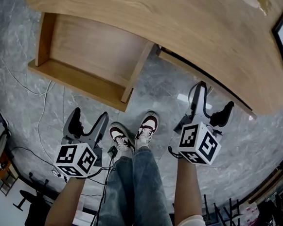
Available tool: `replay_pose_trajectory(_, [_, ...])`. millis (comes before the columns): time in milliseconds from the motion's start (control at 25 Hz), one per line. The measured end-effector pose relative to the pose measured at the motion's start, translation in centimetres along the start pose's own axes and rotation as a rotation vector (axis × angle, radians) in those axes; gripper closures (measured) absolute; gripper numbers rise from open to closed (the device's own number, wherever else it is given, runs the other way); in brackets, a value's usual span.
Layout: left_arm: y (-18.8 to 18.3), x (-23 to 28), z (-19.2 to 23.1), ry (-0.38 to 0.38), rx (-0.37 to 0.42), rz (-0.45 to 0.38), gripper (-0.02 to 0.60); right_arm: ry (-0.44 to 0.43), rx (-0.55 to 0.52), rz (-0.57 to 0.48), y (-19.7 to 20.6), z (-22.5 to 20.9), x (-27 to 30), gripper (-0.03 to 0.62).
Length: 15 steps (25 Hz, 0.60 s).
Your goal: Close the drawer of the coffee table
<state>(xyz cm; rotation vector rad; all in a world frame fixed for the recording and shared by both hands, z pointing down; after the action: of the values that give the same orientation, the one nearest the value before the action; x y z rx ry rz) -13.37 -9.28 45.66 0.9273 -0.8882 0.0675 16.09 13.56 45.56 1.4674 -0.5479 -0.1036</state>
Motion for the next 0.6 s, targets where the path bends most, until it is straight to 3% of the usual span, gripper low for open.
replay_pose_trajectory(600, [0.1, 0.1, -0.7, -0.028, -0.032, 0.001, 0.149, 0.001, 0.002, -0.047, -0.8, -0.1, 3.9, 0.085])
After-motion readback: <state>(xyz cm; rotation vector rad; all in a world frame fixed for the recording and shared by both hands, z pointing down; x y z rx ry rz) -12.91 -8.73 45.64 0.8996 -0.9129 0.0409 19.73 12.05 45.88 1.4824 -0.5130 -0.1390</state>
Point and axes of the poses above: the fingertips, and each gripper's own axes: x forward along the fingers, z to its left, y out of its underside, the point moved 9 cm from there along -x, backward along the fingers, and after that the axes turned 11 degrees about -z, right-handed, at the moved point
